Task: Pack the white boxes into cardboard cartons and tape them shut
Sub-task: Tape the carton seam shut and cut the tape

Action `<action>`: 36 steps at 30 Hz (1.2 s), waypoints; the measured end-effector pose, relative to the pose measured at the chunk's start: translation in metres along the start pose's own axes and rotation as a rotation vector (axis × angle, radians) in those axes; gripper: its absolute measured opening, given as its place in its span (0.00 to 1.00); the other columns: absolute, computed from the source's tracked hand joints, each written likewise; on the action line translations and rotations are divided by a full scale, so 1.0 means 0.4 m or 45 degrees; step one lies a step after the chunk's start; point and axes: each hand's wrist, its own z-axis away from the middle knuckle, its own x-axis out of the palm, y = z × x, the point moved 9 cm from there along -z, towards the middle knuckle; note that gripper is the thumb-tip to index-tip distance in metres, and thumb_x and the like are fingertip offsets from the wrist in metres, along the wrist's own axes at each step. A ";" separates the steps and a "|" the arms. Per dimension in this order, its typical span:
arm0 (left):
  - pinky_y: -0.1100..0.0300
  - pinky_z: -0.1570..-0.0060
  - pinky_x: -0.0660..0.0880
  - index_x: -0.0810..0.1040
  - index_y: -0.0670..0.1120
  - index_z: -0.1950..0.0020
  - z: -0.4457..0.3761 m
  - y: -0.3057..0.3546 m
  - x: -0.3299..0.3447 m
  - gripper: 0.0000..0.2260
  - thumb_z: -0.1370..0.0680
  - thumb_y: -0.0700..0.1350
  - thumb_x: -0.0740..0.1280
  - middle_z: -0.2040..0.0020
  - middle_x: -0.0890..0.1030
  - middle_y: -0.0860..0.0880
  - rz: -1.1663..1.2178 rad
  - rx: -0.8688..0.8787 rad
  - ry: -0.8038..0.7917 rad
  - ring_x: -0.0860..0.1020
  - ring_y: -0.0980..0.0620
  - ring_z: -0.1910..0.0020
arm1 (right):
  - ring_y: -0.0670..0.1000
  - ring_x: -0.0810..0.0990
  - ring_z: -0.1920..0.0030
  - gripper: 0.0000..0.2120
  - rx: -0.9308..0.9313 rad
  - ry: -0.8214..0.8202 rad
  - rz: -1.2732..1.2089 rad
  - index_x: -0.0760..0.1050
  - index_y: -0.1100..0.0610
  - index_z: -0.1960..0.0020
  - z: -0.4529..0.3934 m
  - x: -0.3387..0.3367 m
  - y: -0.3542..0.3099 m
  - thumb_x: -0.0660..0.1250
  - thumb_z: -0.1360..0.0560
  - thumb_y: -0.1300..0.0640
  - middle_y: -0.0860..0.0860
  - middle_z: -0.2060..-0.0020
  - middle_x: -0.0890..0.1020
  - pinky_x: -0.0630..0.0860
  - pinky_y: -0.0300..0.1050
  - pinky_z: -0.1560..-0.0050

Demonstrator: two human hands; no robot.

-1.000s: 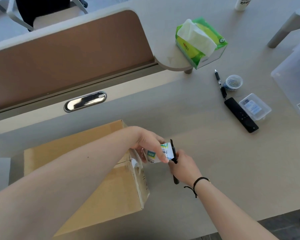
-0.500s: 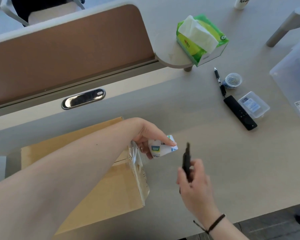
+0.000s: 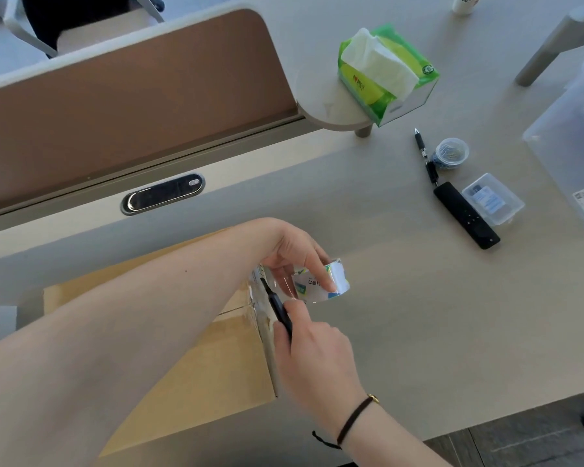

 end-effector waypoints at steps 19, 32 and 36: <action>0.56 0.61 0.81 0.84 0.52 0.39 -0.013 -0.024 -0.010 0.18 0.29 0.45 0.79 0.43 0.84 0.42 -0.031 0.018 0.102 0.84 0.41 0.50 | 0.60 0.69 0.60 0.01 0.110 -0.279 0.194 0.64 0.54 0.52 -0.017 -0.014 -0.033 0.55 0.21 0.57 0.49 0.67 0.65 0.53 0.46 0.71; 0.54 0.54 0.81 0.83 0.55 0.38 -0.018 0.075 -0.009 0.18 0.27 0.48 0.78 0.47 0.84 0.49 0.291 0.292 0.152 0.84 0.48 0.54 | 0.62 0.72 0.56 0.09 0.288 -0.423 0.161 0.57 0.49 0.49 0.141 0.074 0.113 0.50 0.17 0.45 0.51 0.62 0.71 0.64 0.51 0.59; 0.54 0.53 0.81 0.82 0.56 0.38 0.002 0.071 -0.021 0.17 0.26 0.50 0.77 0.47 0.84 0.48 0.364 0.328 0.205 0.83 0.47 0.53 | 0.57 0.75 0.59 0.10 0.303 -0.290 0.135 0.59 0.50 0.50 0.079 0.099 0.172 0.52 0.17 0.44 0.48 0.60 0.75 0.68 0.49 0.61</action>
